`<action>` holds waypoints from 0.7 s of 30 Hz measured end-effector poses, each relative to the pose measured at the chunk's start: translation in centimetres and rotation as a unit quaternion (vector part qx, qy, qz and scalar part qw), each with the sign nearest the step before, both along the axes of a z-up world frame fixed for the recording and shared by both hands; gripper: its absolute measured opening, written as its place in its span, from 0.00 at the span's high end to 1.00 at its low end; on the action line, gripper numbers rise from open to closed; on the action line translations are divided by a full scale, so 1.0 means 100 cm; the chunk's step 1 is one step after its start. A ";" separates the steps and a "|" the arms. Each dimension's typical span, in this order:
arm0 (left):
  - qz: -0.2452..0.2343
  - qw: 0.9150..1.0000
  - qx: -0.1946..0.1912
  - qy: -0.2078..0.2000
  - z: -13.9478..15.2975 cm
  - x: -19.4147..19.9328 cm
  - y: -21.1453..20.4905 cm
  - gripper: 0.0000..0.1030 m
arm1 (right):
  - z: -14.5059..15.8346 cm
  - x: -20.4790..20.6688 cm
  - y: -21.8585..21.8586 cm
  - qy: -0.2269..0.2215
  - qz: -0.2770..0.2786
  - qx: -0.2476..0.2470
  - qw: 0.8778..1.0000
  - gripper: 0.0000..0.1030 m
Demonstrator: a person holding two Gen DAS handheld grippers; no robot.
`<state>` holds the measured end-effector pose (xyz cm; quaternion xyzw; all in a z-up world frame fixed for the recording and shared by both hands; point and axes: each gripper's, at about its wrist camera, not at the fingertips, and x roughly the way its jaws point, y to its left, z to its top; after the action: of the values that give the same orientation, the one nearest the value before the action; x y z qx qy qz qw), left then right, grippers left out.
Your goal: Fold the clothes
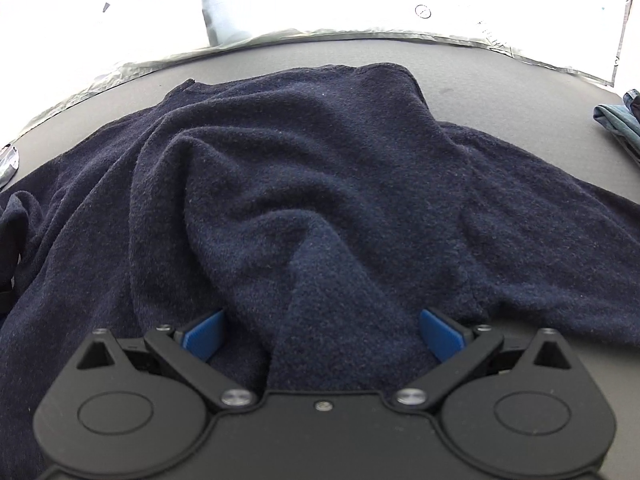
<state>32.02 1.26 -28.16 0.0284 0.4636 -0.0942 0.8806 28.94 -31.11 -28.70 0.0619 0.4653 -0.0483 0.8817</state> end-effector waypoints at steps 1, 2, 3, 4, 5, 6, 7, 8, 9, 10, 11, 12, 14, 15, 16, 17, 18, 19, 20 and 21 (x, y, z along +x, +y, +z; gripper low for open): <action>0.008 1.000 -0.013 0.003 0.001 0.001 0.006 0.61 | 0.000 0.000 -0.001 -0.001 0.001 0.000 1.000 0.00; 0.018 0.999 -0.032 0.001 0.005 0.001 0.014 0.49 | -0.001 0.000 0.000 -0.001 0.002 -0.001 1.000 0.00; 0.026 0.998 -0.049 -0.005 0.010 -0.001 0.022 0.40 | -0.001 0.000 0.000 -0.001 0.002 -0.002 1.000 0.00; 0.032 0.997 -0.064 -0.011 0.016 -0.004 0.030 0.38 | -0.002 0.001 0.001 -0.001 0.003 -0.005 1.000 0.00; 0.038 0.996 -0.080 -0.017 0.021 -0.007 0.039 0.36 | -0.002 0.001 0.002 -0.002 0.005 -0.010 1.000 0.00; 0.044 0.994 -0.095 -0.024 0.026 -0.010 0.047 0.32 | -0.003 0.001 0.004 -0.002 0.008 -0.015 1.000 0.00; 0.051 0.993 -0.102 -0.030 0.030 -0.012 0.055 0.29 | -0.004 0.000 0.005 -0.004 0.010 -0.019 1.000 0.00; 0.059 0.992 -0.106 -0.036 0.032 -0.015 0.063 0.23 | -0.005 0.000 0.006 -0.007 0.012 -0.024 1.000 0.00; 0.066 0.991 -0.110 -0.043 0.035 -0.018 0.070 0.20 | -0.005 -0.001 0.006 -0.010 0.012 -0.026 1.000 0.00; 0.081 0.990 -0.104 -0.047 0.036 -0.020 0.078 0.20 | -0.006 -0.002 0.006 -0.015 0.012 -0.026 0.999 0.00; 0.100 0.989 -0.092 -0.051 0.036 -0.020 0.085 0.20 | -0.007 -0.002 0.006 -0.019 0.012 -0.027 0.999 0.00; 0.118 0.988 -0.081 -0.054 0.035 -0.020 0.092 0.20 | -0.007 -0.004 0.006 -0.025 0.012 -0.028 0.999 0.00; 0.147 0.986 -0.059 -0.050 0.029 -0.016 0.102 0.20 | -0.008 -0.006 0.006 -0.034 0.011 -0.029 0.999 0.00; 0.160 0.985 -0.048 -0.046 0.025 -0.013 0.107 0.20 | -0.009 -0.007 0.006 -0.038 0.011 -0.030 0.999 0.00; 0.173 0.983 -0.037 -0.043 0.020 -0.011 0.112 0.20 | -0.009 -0.007 0.007 -0.041 0.010 -0.031 0.999 0.00; 0.187 0.981 -0.026 -0.039 0.016 -0.008 0.116 0.19 | -0.009 -0.008 0.007 -0.043 0.010 -0.031 0.999 0.00; 0.200 0.979 -0.014 -0.036 0.012 -0.005 0.121 0.17 | -0.009 -0.008 0.007 -0.044 0.010 -0.031 0.998 0.00; 0.213 0.976 -0.003 -0.033 0.008 -0.003 0.126 0.17 | -0.009 -0.008 0.008 -0.044 0.010 -0.032 0.998 0.00; 0.213 0.977 0.002 -0.028 0.005 -0.001 0.128 0.17 | -0.008 -0.007 0.008 -0.044 0.010 -0.032 0.998 0.00; 0.206 0.978 0.004 -0.024 0.001 0.000 0.128 0.17 | -0.008 -0.008 0.008 -0.045 0.010 -0.032 0.998 0.00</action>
<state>31.99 14.06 -28.07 -0.0617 0.4390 0.0914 0.8917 28.18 -30.32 -29.51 0.0316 0.4243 -0.0516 0.9035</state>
